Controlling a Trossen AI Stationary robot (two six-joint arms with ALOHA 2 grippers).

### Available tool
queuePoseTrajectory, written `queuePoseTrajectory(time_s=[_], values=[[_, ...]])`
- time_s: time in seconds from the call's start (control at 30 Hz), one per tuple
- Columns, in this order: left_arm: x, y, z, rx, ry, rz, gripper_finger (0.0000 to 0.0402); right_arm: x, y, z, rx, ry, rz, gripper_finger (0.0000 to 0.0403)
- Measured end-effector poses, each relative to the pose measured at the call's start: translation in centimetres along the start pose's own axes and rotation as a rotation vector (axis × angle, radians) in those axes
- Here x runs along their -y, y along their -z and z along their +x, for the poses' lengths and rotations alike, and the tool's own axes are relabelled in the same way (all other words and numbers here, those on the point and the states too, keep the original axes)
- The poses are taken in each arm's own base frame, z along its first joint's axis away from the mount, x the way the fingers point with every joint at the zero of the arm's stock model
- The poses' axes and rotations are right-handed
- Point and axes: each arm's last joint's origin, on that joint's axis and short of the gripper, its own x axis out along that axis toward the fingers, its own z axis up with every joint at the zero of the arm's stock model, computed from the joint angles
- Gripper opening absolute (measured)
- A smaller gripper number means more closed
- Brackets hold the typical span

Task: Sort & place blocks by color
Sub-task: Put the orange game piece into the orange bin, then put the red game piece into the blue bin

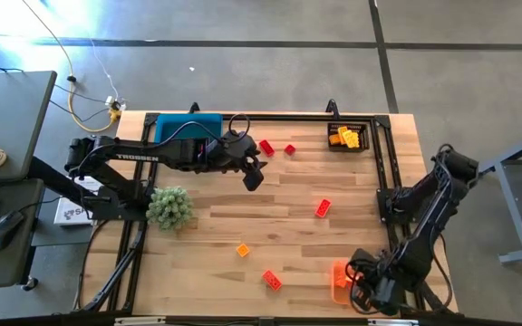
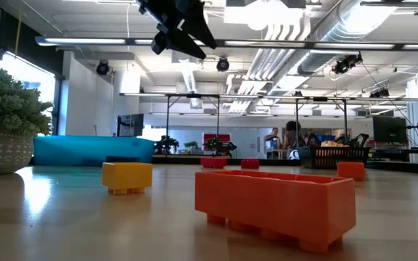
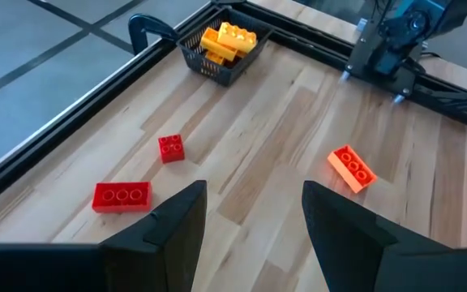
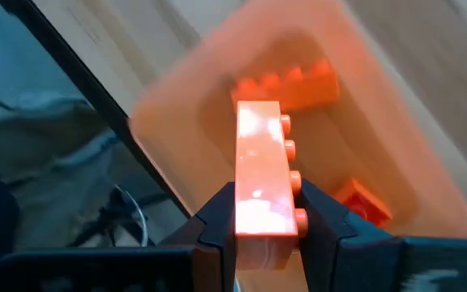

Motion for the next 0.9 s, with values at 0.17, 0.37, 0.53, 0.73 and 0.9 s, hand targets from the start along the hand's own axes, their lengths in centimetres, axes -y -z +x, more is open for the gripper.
queuePoseTrajectory(time_s=[0.17, 0.37, 0.53, 0.73, 0.9], values=[[0.0, 0.0, 0.0, -0.001, 0.000, 0.001, 0.0193, -0.1, 0.4, 0.9, -0.061, 0.043, -0.005, 0.0075], [0.0, 0.0, 0.0, -0.002, 0.000, 0.047, 0.0193, -0.1, 0.0, 1.0, -0.064, 0.046, 0.029, 0.0116], [0.0, 0.0, 0.0, -0.003, 0.000, 0.132, 0.0193, -0.2, -0.2, 1.0, -0.104, 0.053, 0.063, 0.0149], [-0.1, 0.0, 0.0, 0.003, -0.029, 0.249, 0.0193, -0.2, -1.4, 0.7, -0.069, 0.039, 0.169, 0.0170], [-1.0, -0.2, 0.1, -0.009, -0.078, 0.284, 0.0193, -0.2, -3.3, -0.4, 0.036, -0.016, 0.292, 0.0171]])
